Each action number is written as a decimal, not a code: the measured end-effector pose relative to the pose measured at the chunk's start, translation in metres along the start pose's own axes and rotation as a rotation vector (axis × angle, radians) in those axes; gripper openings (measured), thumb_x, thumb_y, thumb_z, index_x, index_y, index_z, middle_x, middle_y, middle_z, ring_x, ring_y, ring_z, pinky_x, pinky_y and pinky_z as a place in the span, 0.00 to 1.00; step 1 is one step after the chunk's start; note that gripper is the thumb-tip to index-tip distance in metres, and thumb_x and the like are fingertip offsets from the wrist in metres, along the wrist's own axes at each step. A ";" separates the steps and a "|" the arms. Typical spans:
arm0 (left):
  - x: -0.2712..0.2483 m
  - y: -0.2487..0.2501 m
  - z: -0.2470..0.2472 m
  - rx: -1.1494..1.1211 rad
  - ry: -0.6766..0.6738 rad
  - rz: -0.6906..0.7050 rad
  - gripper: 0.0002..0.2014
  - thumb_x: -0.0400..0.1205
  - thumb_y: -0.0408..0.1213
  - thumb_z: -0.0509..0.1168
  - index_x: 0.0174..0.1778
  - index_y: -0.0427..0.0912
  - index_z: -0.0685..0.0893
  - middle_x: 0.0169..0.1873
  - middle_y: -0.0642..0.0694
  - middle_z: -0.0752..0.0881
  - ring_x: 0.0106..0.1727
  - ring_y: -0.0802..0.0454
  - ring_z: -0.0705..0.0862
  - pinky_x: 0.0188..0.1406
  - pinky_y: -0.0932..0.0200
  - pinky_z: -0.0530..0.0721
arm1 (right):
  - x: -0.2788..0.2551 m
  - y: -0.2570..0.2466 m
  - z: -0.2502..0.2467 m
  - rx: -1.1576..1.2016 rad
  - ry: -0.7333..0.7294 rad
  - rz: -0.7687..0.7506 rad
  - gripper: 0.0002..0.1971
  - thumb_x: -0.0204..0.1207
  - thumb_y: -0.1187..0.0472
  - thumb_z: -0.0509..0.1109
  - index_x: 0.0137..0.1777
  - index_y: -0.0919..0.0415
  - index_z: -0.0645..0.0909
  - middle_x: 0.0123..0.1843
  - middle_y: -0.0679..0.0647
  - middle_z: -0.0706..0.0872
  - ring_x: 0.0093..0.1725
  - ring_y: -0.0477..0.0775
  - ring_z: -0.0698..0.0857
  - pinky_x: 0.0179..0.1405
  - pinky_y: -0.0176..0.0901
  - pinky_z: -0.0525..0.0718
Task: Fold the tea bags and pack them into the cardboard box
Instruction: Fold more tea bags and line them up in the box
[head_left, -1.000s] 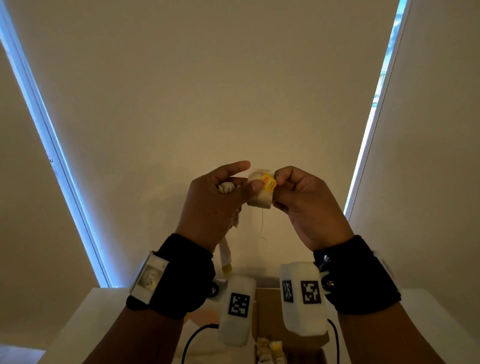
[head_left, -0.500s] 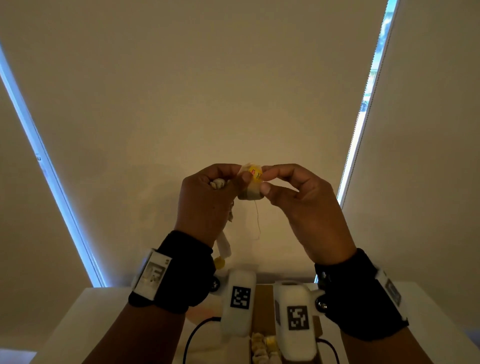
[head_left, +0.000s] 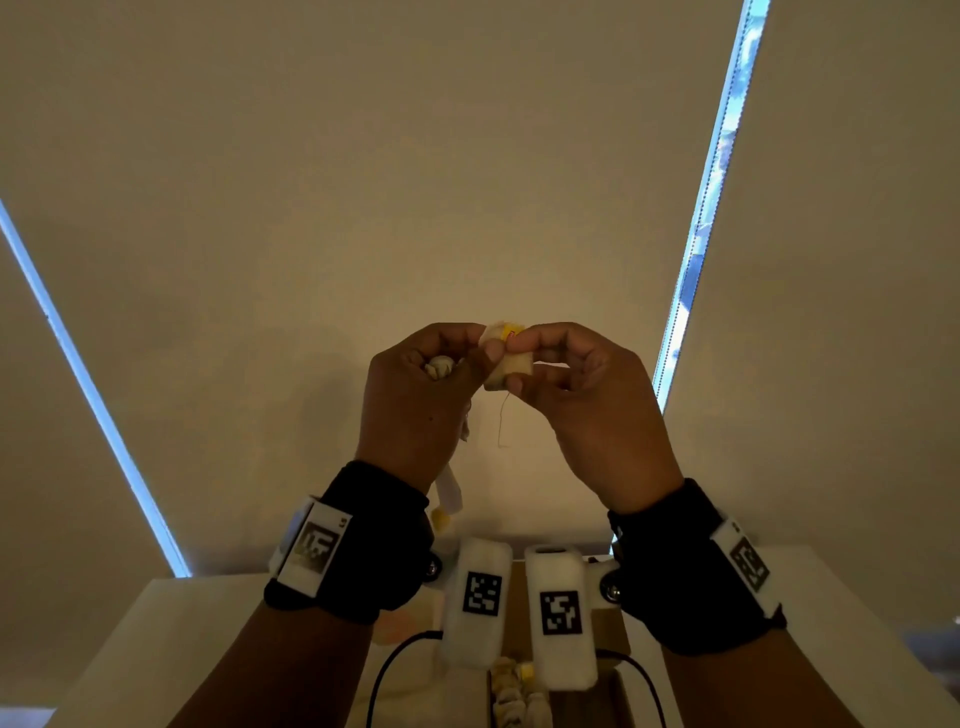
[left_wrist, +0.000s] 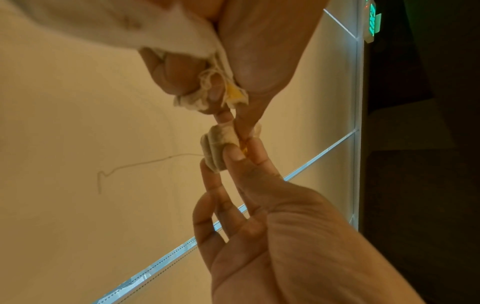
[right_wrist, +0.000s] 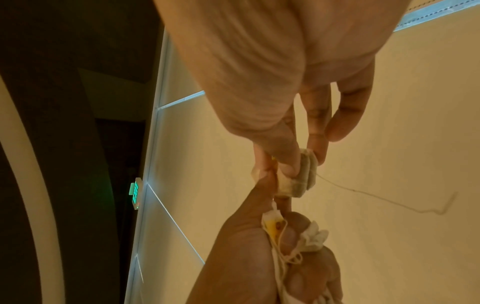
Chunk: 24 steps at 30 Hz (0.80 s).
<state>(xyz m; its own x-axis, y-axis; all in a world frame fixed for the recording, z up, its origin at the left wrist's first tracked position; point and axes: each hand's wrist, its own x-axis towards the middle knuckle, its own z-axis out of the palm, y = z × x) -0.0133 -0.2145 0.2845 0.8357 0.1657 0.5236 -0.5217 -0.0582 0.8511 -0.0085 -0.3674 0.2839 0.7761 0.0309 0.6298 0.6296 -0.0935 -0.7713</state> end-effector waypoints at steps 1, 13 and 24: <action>0.000 -0.002 0.000 0.005 -0.012 0.001 0.04 0.83 0.38 0.74 0.50 0.44 0.92 0.19 0.57 0.79 0.19 0.56 0.71 0.18 0.64 0.71 | 0.001 0.001 -0.002 -0.023 0.008 0.017 0.14 0.72 0.73 0.79 0.52 0.54 0.89 0.51 0.49 0.93 0.52 0.50 0.93 0.56 0.51 0.91; 0.002 -0.020 0.009 0.184 -0.043 0.193 0.03 0.81 0.38 0.76 0.47 0.43 0.92 0.31 0.54 0.91 0.26 0.65 0.84 0.29 0.74 0.78 | -0.006 0.005 -0.016 -0.115 -0.009 0.084 0.12 0.75 0.69 0.79 0.55 0.53 0.91 0.51 0.38 0.92 0.47 0.35 0.91 0.46 0.25 0.84; -0.028 -0.104 0.034 0.302 -0.089 0.075 0.04 0.81 0.40 0.77 0.47 0.44 0.93 0.35 0.56 0.91 0.34 0.62 0.85 0.35 0.74 0.77 | -0.036 0.083 -0.028 -0.278 -0.021 0.209 0.11 0.74 0.67 0.79 0.50 0.50 0.91 0.49 0.40 0.92 0.51 0.39 0.90 0.55 0.31 0.87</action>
<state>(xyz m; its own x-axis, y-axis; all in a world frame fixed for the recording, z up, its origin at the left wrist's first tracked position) 0.0230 -0.2463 0.1823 0.8155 0.0642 0.5751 -0.5189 -0.3588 0.7759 0.0147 -0.4044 0.1994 0.8895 0.0030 0.4569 0.4260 -0.3673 -0.8268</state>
